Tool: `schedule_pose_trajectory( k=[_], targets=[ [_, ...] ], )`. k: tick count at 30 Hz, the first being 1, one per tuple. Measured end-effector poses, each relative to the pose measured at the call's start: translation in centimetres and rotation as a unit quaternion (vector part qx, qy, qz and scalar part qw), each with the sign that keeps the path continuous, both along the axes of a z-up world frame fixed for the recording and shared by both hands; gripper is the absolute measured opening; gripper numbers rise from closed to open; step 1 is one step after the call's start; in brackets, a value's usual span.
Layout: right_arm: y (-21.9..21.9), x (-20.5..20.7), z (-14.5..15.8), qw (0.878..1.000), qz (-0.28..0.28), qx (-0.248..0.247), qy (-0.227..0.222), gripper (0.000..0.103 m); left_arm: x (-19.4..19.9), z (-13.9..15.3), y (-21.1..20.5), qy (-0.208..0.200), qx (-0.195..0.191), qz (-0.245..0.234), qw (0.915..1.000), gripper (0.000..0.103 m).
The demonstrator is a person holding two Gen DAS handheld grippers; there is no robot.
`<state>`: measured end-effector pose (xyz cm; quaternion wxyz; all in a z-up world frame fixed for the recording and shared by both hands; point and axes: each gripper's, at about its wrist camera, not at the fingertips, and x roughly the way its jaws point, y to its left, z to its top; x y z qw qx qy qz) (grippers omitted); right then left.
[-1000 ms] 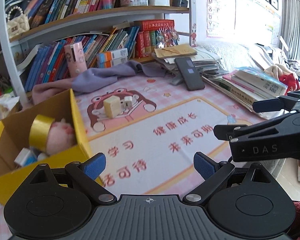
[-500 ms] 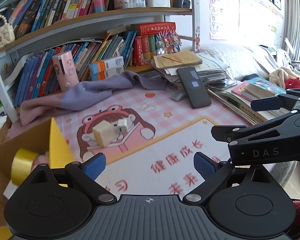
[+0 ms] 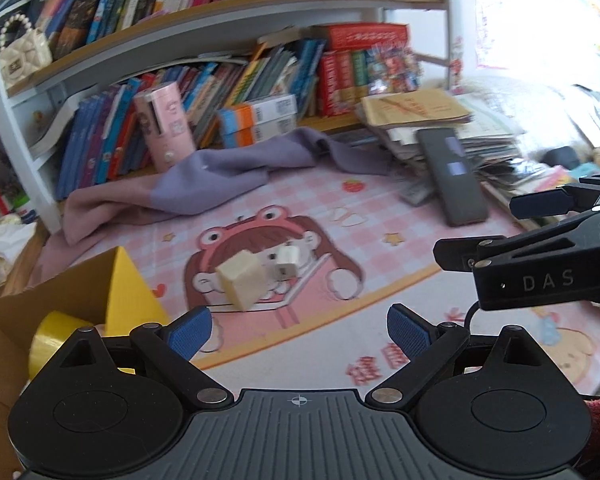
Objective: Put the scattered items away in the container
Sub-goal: 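Move left tool to the large white charger while right tool approaches the small one, then close left gripper on large charger while right gripper closes on small charger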
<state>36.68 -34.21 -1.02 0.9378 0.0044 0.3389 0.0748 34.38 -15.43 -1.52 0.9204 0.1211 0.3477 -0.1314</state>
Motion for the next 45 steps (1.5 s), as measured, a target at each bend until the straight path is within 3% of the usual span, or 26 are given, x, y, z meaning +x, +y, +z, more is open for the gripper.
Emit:
schedule_pose_trajectory(
  k=[6, 12, 18, 21, 27, 33, 45],
  targets=[
    [1.5, 4.4, -1.6, 0.998, 0.055, 0.006, 0.025, 0.090, 2.6, -1.2, 0.7, 0.011, 0.027, 0.043, 0.9986, 0.095],
    [2.5, 8.7, -3.2, 0.995, 0.091, 0.016, 0.048, 0.088, 5.7, -2.5, 0.3, 0.019, 0.042, 0.058, 0.9973, 0.094],
    [3.2, 13.3, -4.9, 0.988, 0.120, 0.056, 0.082, 0.064, 8.8, -3.9, 0.4, 0.044, 0.034, 0.088, 0.9945, 0.080],
    [4.2, 15.9, -5.8, 0.984, 0.138, 0.065, 0.097, 0.061, 9.8, -4.8, 0.5, 0.063, 0.034, 0.101, 0.9923, 0.079],
    [6.5, 18.9, -7.8, 0.978, 0.167, 0.038, 0.116, 0.055, 10.5, -5.8, 0.2, 0.074, 0.050, 0.108, 0.9902, 0.079],
    [7.3, 20.0, -9.6, 0.972, 0.188, 0.032, 0.137, 0.037, 11.9, -6.2, 0.0, 0.072, 0.052, 0.117, 0.9891, 0.079],
    [0.5, 18.2, -9.5, 0.985, 0.106, 0.027, 0.130, 0.036, 15.0, -7.8, 0.1, 0.100, 0.012, 0.157, 0.9826, 0.077]
  ],
)
